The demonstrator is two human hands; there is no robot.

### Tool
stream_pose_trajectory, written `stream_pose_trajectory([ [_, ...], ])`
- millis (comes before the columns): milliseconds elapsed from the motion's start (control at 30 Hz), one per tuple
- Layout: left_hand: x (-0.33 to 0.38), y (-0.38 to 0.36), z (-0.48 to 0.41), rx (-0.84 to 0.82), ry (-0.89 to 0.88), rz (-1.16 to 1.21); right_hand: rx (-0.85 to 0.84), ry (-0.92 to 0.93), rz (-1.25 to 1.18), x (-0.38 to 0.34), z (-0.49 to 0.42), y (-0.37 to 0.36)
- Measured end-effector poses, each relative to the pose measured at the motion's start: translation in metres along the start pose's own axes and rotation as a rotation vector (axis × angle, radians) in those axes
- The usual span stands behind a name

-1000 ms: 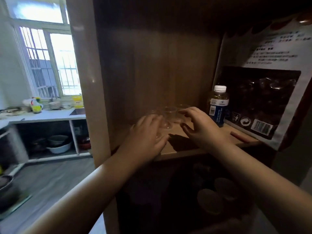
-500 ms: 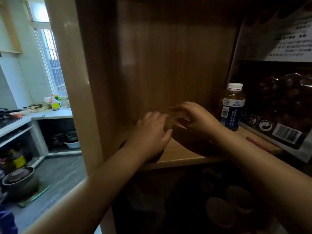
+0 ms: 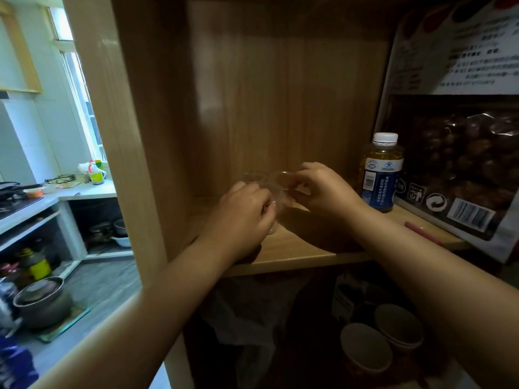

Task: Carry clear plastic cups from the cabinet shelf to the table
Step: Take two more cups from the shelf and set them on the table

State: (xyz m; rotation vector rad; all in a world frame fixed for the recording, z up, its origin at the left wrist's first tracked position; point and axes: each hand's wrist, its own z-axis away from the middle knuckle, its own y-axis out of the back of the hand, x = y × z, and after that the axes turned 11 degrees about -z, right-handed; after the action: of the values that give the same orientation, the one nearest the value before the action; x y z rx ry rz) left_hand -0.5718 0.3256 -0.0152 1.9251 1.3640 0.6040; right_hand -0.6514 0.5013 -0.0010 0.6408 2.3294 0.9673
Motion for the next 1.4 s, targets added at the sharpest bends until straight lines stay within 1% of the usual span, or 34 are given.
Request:
stream_pose_trajectory([
  [333, 0.007, 0.025, 0.030, 0.069, -0.040, 0.040, 0.081, 0.030, -0.063, -0.038, 0.056, 0.034],
  [467, 0.008, 0.045, 0.053, 0.150, -0.074, 0.016, 0.070, 0.116, 0.012, -0.066, 0.079, 0.040],
  [567, 0.002, 0.065, 0.071, 0.187, -0.095, -0.003, 0.078, 0.167, 0.012, -0.094, 0.088, 0.041],
  [700, -0.017, 0.092, 0.103, 0.237, -0.025, -0.005, 0.084, 0.229, -0.007, -0.133, 0.093, 0.037],
  [800, -0.037, 0.114, 0.129, 0.247, -0.015, -0.059, 0.055, 0.276, -0.035, -0.162, 0.091, 0.026],
  [967, -0.086, 0.147, 0.175, 0.262, 0.038, -0.121, 0.021, 0.396, -0.168, -0.217, 0.068, -0.019],
  [1067, -0.123, 0.168, 0.213, 0.246, 0.115, -0.158, -0.010, 0.471, -0.276, -0.258, 0.047, -0.056],
  [1133, -0.150, 0.185, 0.241, 0.206, 0.179, -0.188, -0.035, 0.523, -0.329, -0.289, 0.032, -0.084],
  [1267, -0.209, 0.231, 0.307, 0.131, 0.311, -0.233, -0.098, 0.599, -0.438, -0.366, 0.004, -0.147],
  [1400, -0.265, 0.287, 0.384, 0.079, 0.451, -0.373, -0.161, 0.677, -0.526, -0.454, -0.018, -0.220],
])
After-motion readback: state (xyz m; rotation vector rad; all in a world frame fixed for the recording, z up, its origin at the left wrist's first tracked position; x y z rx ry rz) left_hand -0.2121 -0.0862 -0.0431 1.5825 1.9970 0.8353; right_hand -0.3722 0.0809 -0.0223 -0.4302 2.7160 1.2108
